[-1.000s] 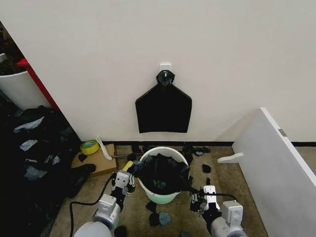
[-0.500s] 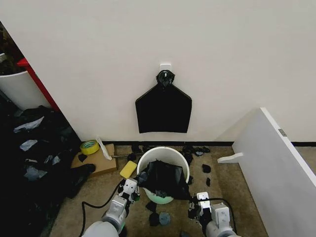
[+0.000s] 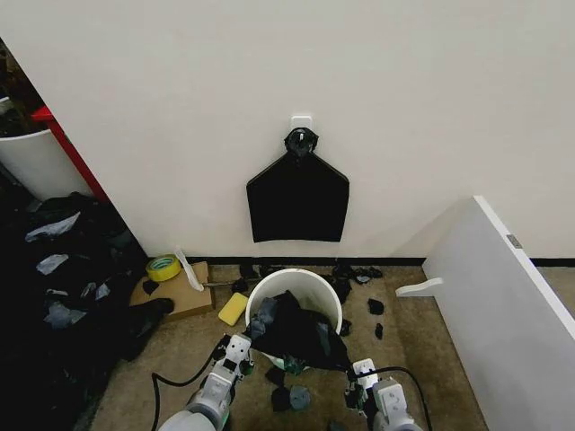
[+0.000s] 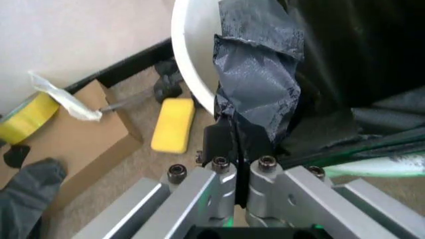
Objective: Place the garbage bag over the trash bin.
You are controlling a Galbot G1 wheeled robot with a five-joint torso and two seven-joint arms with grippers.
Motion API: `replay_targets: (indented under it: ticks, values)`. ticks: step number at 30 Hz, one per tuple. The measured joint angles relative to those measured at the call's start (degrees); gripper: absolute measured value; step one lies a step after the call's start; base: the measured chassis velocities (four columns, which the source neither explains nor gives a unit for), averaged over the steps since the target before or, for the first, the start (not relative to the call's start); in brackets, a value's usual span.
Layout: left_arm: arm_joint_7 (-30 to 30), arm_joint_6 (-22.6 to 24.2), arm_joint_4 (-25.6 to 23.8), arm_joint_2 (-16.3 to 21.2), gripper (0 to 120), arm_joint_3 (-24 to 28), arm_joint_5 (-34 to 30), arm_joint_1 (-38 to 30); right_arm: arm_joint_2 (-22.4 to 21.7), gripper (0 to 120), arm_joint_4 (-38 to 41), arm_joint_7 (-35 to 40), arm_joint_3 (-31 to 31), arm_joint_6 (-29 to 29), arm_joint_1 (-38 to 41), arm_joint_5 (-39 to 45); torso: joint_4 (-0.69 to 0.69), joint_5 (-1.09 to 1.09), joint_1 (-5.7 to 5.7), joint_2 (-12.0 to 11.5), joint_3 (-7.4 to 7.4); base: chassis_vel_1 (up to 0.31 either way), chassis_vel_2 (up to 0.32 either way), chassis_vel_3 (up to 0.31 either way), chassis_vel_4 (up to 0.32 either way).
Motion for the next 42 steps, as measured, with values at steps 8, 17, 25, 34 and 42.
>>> replay_targets:
  ticks: [8, 17, 25, 34, 42]
  values:
    - [2.65, -5.94, -3.45, 0.11, 0, -3.53, 1.43, 0.38, -0.25, 0, 1.44, -1.15, 0.69, 1.32, -0.32, -1.67, -0.01, -0.01, 0.0, 0.0, 0.01, 0.0, 0.0, 0.0, 0.0]
    - [-0.28, -3.6, -3.82, 0.59, 0, -4.83, 1.1, 2.8, 0.12, 0, 1.55, -1.48, 0.89, 1.81, -0.84, -2.01, 0.0, 0.01, 0.0, 0.0, 0.01, 0.0, 0.0, 0.0, 0.0]
    - [-2.56, -0.55, -1.64, -0.27, 0, -2.8, -0.63, 3.43, 0.53, 0, -0.39, -1.52, 0.64, 1.43, -0.73, -3.4, 0.0, 0.0, 0.0, 0.0, 0.0, 0.0, 0.0, 0.0, 0.0]
    - [-2.49, -0.64, 4.9, -2.98, 0, -0.09, -1.63, 0.3, 1.53, 0, -5.33, -3.89, 0.78, 3.33, 0.24, -9.07, 0.0, 0.0, 0.0, 0.0, 0.0, 0.0, 0.0, 0.0, 0.0]
    - [-1.51, -2.35, 7.32, -4.72, 0, 0.75, -1.06, -0.53, 2.3, 0, -9.41, -6.05, 1.92, 5.5, 1.65, -11.41, 0.0, 0.01, 0.0, 0.0, 0.0, 0.0, 0.0, 0.0, 0.0]
